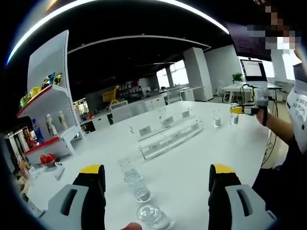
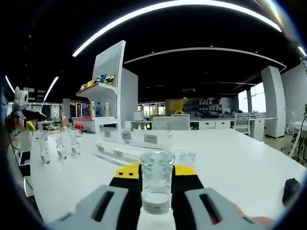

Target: Identify the label on the chemical reagent bottle, grasp the chemical reagent bottle, and place it in the designated position on the reagent rack

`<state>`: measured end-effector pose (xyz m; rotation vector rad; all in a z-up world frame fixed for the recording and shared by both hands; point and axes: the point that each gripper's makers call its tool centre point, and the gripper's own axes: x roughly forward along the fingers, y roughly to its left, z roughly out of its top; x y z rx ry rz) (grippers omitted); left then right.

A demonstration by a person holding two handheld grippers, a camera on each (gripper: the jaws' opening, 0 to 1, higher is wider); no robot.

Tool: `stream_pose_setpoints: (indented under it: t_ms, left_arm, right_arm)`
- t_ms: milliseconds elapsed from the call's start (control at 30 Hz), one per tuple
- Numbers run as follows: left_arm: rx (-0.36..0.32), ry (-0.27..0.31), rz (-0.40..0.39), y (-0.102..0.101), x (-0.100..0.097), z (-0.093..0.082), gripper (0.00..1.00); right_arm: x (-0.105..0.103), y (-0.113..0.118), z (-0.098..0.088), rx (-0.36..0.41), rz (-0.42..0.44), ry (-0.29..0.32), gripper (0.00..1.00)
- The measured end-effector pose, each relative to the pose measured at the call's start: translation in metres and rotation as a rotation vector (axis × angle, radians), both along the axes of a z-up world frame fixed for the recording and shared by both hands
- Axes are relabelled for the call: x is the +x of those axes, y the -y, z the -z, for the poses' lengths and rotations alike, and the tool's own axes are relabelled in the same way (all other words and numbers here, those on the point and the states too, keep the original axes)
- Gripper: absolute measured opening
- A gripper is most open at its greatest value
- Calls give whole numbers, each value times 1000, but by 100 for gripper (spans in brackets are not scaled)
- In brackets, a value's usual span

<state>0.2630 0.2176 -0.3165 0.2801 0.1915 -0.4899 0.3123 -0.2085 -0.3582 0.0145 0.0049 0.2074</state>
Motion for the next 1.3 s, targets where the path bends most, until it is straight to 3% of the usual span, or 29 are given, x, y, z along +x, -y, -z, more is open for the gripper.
stream_pose_setpoints:
  t_ms: [667, 1000, 1300]
  left_arm:
    - [2, 5, -22, -10, -5, -1, 89]
    - [4, 10, -27, -10, -7, -2, 89]
    - [11, 8, -36, -14, -7, -1, 89]
  right_arm:
    - [25, -19, -49, 17, -29, -1, 20]
    - [67, -39, -93, 78, -103, 33, 20]
    - [112, -60, -125, 73, -142, 45, 20]
